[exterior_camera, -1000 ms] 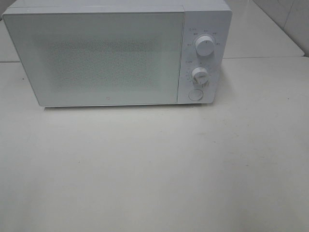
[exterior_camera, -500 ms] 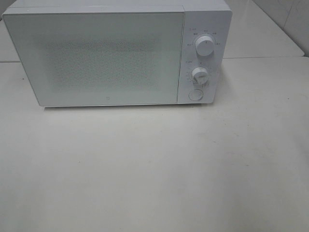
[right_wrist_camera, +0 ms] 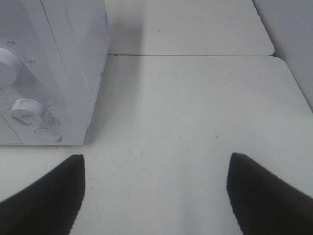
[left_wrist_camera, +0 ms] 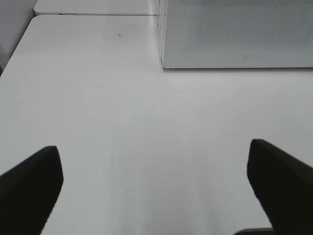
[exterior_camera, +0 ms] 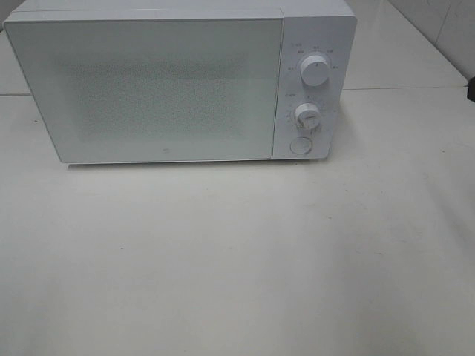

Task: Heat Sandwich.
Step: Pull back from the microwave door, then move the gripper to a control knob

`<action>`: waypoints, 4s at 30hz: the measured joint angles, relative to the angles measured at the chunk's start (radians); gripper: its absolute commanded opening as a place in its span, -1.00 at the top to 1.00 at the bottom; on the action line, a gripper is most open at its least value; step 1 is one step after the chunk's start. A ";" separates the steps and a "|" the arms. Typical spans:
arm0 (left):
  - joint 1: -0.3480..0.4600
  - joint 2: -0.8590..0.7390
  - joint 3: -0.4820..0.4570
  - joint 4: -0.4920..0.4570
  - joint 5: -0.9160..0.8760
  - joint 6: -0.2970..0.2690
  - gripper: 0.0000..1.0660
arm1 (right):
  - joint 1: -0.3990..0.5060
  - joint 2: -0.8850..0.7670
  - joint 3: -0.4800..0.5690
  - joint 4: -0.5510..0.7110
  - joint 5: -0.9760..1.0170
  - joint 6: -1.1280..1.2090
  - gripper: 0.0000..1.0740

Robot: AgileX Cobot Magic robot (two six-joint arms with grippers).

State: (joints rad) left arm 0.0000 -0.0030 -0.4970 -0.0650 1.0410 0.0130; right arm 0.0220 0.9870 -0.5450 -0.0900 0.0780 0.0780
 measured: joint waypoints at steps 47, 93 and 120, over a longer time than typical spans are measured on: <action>0.000 0.000 0.000 0.000 0.000 0.000 -0.82 | 0.591 0.543 0.223 0.749 -1.043 -0.396 -0.42; 0.000 0.000 0.000 0.000 0.000 0.000 -0.82 | 0.634 0.931 -0.137 0.842 -1.141 -0.400 -0.41; 0.000 0.000 0.000 0.000 0.000 0.000 -0.82 | 0.594 1.043 -0.250 0.810 -1.118 -0.397 -0.27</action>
State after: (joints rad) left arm 0.0000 -0.0030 -0.4970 -0.0650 1.0410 0.0130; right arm 0.6160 2.0300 -0.7950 0.7200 -1.0400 -0.3190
